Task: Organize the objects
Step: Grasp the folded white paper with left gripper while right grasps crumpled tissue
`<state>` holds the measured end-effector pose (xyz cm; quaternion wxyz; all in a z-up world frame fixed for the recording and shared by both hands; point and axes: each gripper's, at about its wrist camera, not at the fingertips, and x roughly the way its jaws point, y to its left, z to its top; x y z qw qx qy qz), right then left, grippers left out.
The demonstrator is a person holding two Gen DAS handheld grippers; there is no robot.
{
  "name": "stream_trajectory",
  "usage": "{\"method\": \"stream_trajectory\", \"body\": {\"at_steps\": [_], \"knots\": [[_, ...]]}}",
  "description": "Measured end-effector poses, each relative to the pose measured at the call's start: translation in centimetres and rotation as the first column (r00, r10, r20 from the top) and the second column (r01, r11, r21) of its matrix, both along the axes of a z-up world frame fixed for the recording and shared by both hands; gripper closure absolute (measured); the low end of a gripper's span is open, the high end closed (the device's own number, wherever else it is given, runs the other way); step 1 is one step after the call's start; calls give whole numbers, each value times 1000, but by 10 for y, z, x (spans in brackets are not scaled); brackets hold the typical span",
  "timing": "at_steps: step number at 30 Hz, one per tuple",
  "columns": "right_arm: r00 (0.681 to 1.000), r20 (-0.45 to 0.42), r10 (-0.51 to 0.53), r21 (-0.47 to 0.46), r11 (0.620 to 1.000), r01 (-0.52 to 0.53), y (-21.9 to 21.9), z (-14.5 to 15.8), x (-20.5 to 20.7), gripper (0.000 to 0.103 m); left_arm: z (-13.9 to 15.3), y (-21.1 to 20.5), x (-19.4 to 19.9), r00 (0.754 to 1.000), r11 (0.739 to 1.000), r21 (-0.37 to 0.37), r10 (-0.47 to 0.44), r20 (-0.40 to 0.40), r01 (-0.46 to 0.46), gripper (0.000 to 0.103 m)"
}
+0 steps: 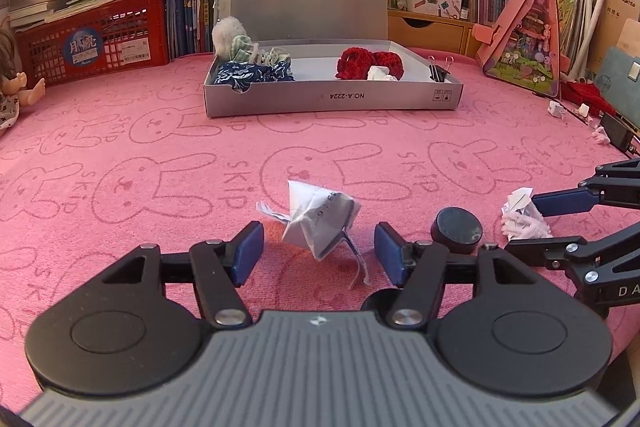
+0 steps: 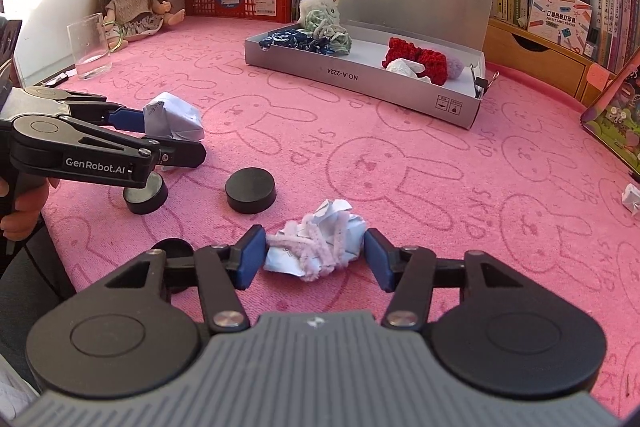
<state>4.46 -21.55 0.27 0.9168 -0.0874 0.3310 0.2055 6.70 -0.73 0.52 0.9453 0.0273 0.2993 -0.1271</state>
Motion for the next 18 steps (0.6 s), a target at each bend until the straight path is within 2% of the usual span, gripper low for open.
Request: {"method": "stream_trajectory", "body": {"at_steps": [3,7,18], "knots": [[1000,-3,-15,12,1000,15,1,1,2,43,0,-1,0,1000,1000,-11,6,0,-6,39],[999,8,-32,22,999,32,1,3,3,45,2,-1,1,1000,1000,-16,16,-1,-16,58],[993,22,-114,61,992,112,-6,12,11,45,11,-1,5,999,999,0,34,18,-34,61]]}}
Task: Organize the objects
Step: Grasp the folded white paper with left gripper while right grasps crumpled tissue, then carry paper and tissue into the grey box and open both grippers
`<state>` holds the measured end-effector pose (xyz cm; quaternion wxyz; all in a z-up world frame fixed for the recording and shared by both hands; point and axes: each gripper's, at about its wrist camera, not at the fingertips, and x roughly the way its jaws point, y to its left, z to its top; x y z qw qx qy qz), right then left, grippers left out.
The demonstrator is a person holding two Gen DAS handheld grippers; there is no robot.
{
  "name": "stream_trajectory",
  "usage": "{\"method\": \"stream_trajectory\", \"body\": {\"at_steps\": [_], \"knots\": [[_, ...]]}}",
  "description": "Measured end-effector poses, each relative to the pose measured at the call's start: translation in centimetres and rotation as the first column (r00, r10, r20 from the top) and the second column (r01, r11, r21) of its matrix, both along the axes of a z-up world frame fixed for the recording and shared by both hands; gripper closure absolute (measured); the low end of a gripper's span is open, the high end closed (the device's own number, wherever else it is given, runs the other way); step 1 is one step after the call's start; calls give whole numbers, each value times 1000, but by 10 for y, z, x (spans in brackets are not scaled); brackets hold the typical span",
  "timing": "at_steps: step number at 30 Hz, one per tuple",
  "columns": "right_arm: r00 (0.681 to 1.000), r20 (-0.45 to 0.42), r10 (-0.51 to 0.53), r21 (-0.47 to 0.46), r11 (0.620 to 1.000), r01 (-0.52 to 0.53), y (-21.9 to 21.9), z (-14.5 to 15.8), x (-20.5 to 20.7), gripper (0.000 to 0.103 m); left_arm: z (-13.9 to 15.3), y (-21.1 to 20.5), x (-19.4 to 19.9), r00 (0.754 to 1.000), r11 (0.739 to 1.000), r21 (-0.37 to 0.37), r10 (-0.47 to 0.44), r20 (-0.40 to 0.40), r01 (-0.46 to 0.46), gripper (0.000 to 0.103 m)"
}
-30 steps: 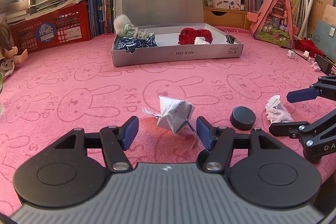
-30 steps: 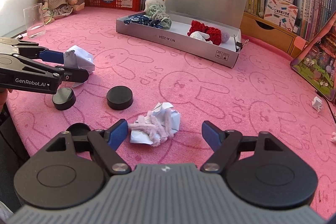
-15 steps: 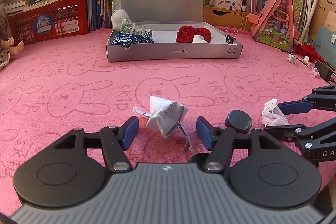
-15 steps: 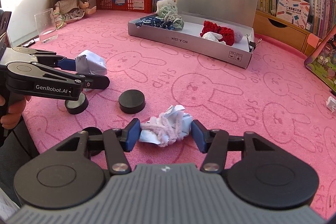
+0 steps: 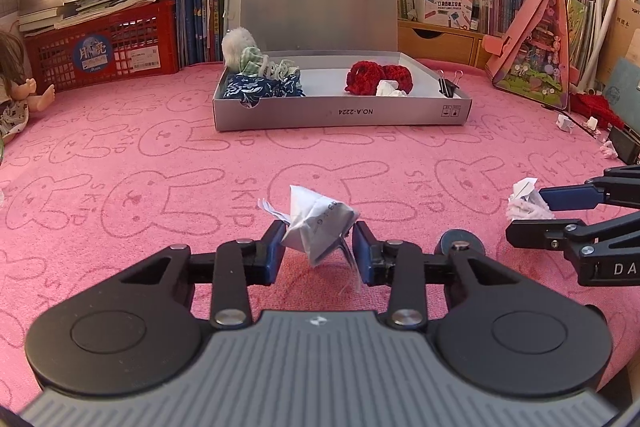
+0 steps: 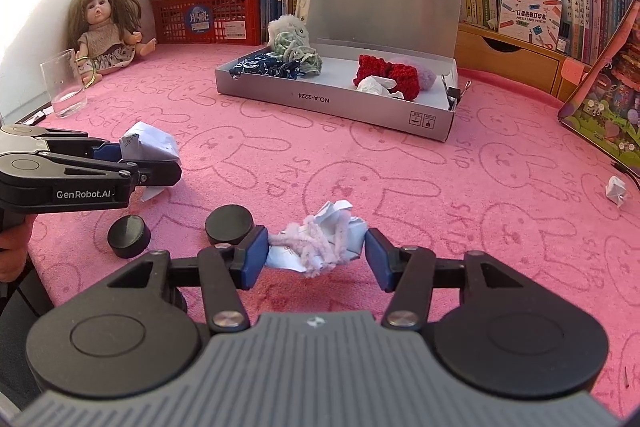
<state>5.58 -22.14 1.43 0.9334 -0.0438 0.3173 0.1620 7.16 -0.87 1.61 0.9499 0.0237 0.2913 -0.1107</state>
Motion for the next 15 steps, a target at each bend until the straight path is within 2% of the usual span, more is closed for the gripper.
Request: {"method": "stream_trajectory", "body": {"at_steps": [15], "knots": [[992,5,-126,60,990,125,-19,10,18,45,11,1,11,1000,1000,-7,14,24,-14,61]]}}
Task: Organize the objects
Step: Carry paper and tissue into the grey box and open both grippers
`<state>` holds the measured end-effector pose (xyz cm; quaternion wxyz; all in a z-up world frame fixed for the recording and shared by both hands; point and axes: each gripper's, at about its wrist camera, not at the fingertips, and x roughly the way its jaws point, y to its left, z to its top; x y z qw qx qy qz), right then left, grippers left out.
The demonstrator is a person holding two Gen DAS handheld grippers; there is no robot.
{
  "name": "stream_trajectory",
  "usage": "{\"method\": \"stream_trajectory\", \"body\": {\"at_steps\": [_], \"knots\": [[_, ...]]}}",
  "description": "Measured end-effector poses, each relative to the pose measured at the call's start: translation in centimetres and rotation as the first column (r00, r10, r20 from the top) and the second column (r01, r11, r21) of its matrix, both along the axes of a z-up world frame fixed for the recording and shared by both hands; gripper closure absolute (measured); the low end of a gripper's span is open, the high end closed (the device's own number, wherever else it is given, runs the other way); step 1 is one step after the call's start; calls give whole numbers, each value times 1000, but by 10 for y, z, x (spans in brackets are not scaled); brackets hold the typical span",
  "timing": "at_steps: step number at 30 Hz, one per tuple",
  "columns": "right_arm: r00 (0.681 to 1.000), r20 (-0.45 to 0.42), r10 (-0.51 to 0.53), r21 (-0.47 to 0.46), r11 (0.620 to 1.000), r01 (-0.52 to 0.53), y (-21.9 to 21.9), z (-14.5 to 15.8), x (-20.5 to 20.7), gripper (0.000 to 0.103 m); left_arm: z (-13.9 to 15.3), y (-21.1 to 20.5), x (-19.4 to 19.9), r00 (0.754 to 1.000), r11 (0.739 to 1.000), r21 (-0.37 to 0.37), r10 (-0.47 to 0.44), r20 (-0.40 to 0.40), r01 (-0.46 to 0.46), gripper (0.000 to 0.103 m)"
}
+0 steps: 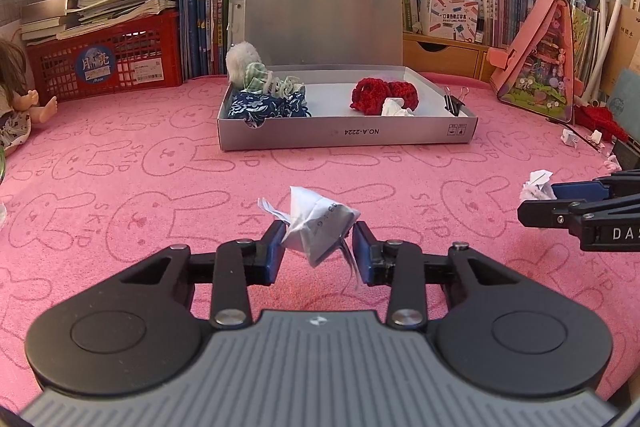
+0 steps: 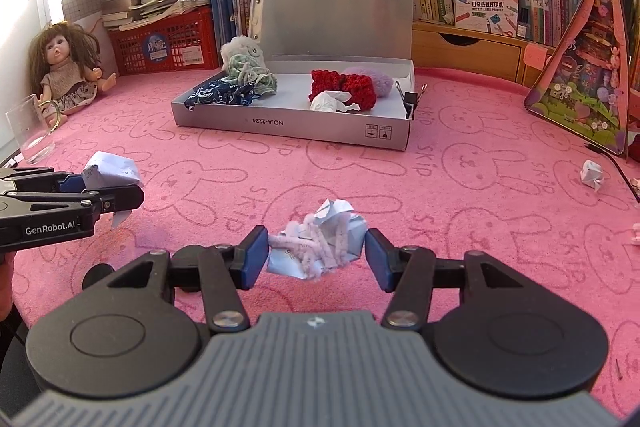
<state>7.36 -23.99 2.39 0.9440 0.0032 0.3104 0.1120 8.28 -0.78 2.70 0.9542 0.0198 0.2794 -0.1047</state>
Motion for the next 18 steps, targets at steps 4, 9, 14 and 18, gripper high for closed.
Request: {"method": "stream_trajectory", "body": {"at_steps": [4,9,14,18], "knots": [[1000,18,-24,12,1000,24,-5,7,6,45,6,1,7,1000,1000,-4,7,9,-7,61],[998,38,-43,34,999,42,-10,19,19,45,17,5,23,1000,1000,-16,11,27,-11,61],[997,45,-55,70,996,52,-16,29,36,45,29,7,43,998,1000,-27,17,53,-16,61],[995,52,-79,84,994,75,-17,36,51,45,36,8,67,998,999,-49,27,58,-25,61]]}}
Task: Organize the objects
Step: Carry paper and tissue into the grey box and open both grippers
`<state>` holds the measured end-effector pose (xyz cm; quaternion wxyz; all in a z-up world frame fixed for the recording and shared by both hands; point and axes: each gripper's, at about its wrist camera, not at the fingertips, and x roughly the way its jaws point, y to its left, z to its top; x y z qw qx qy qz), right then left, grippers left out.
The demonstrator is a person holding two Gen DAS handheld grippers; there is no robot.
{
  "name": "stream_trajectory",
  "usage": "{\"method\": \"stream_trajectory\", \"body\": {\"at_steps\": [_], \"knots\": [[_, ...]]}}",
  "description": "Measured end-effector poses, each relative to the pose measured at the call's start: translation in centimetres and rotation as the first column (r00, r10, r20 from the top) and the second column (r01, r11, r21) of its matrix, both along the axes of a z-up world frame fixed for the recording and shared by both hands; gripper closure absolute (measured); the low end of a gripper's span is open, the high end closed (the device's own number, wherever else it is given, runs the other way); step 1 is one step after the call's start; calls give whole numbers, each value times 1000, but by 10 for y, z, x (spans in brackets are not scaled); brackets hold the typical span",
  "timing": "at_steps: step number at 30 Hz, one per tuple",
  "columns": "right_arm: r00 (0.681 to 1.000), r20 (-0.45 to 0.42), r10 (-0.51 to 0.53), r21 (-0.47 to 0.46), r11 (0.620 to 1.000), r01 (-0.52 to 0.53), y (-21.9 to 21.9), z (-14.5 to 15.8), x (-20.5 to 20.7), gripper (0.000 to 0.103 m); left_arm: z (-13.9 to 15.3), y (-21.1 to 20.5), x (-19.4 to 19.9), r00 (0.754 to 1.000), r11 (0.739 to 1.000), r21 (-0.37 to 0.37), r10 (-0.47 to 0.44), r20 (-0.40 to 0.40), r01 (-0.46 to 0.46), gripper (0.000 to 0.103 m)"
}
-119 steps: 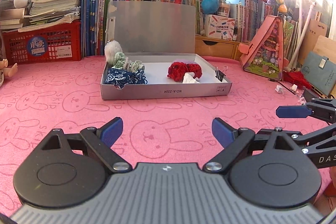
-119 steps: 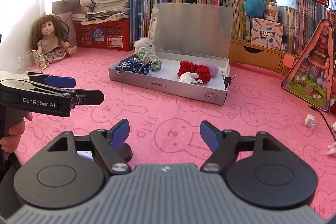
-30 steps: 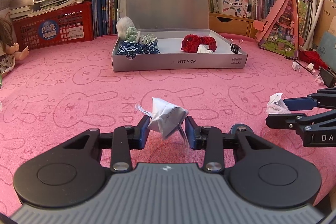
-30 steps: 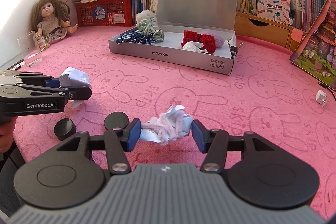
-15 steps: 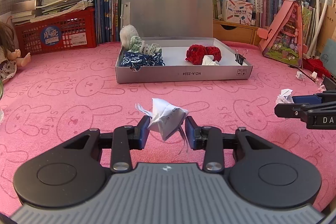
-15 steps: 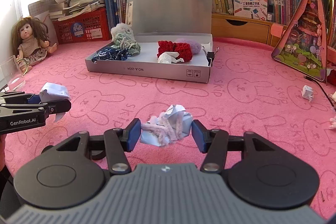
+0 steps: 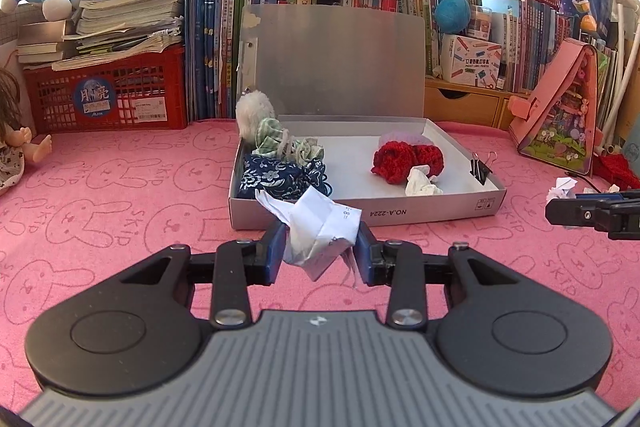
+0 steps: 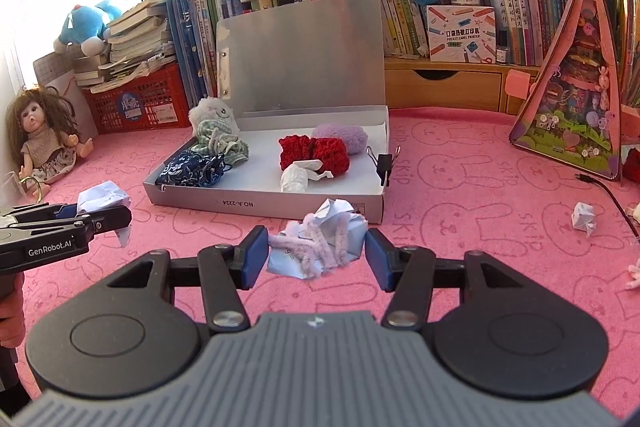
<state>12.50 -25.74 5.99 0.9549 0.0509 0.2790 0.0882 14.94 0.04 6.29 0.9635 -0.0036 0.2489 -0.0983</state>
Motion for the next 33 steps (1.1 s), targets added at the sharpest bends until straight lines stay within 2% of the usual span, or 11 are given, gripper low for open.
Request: {"method": "stream_trajectory", "body": {"at_steps": [6,11,16,21,25,33], "knots": [[1000,7,-9,23,1000,9,1,7,27,45,6,-5,37,1000,998,-60,-13,-11,13,61],[1000,-22,-20,40,999,21,8,4,63,44,0,-26,77,999,995,-100,-16,-43,11,61],[996,-76,-38,47,998,41,16,-7,98,44,-6,-45,111,999,997,-82,4,-48,-8,61],[991,-122,-53,70,996,61,16,-18,121,44,-17,-52,141,995,998,-64,22,-96,-28,61],[987,-147,-59,71,995,70,16,-27,134,44,-28,-54,153,993,999,-37,25,-114,-29,61],[983,-171,-70,51,995,80,22,-40,150,44,-36,-60,163,995,1000,-3,9,-98,-10,61]]}}
